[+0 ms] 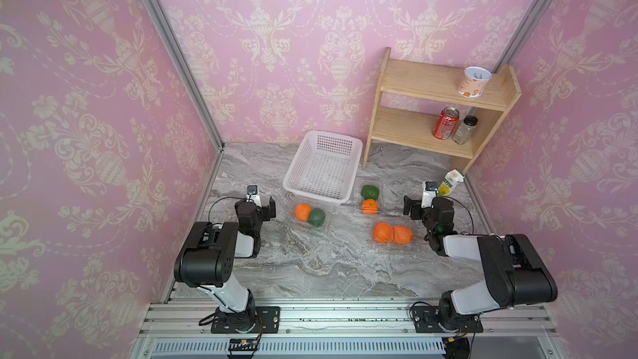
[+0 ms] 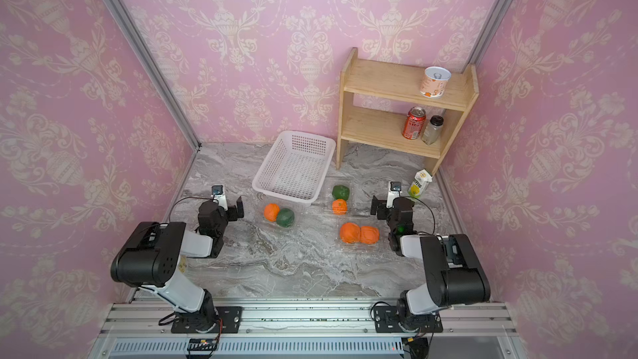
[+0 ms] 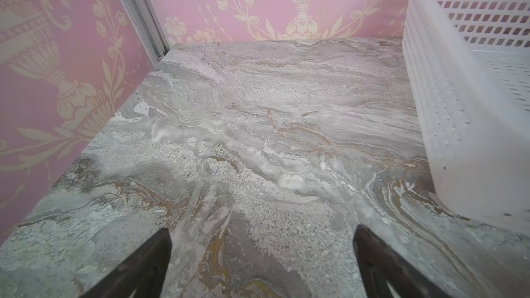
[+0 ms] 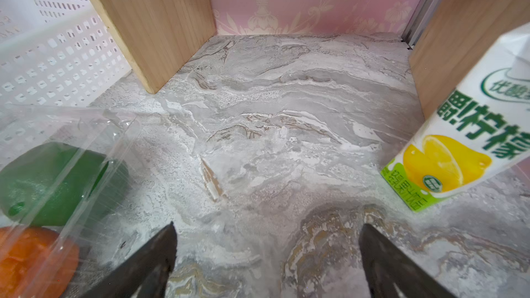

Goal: Take oranges out of containers
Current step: Move the packing box to the center of the board.

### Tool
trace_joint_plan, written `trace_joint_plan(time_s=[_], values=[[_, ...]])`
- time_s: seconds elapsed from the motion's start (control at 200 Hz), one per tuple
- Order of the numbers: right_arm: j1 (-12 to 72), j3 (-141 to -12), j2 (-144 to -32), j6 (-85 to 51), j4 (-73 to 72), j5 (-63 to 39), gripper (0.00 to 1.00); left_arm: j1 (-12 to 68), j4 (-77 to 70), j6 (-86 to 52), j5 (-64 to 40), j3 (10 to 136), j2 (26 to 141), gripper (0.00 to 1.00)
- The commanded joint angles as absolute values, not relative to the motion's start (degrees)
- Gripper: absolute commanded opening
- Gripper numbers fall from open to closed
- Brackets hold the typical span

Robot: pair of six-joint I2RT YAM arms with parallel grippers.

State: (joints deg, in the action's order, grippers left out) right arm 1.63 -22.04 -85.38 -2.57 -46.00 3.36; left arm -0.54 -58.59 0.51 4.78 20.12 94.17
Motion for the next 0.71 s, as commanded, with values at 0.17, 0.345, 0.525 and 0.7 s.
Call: trace_joint_plan(time_s=[0.17,0.345,0.525,0.7], values=[[1.5,-22.8,-85.8,-2.0,-45.6,3.1,1.0,-0.7,-59.2,0.5,2.9,19.6,93.6,0.99],[1.5,-22.8,-85.9,-2.1,-45.6,3.0,1.0,-0.7,-59.2,0.6,3.0,19.5,93.6,0.99],[1.5,-22.8,-85.9,-2.1,-45.6,3.1,1.0,-0.7,-59.7,0.6,2.7,19.3,93.6,0.99],[1.6,-22.8,-85.8,-2.1,-45.7,3.1,1.0,-0.7,-59.7,0.6,2.7,19.3,93.6,0.99]])
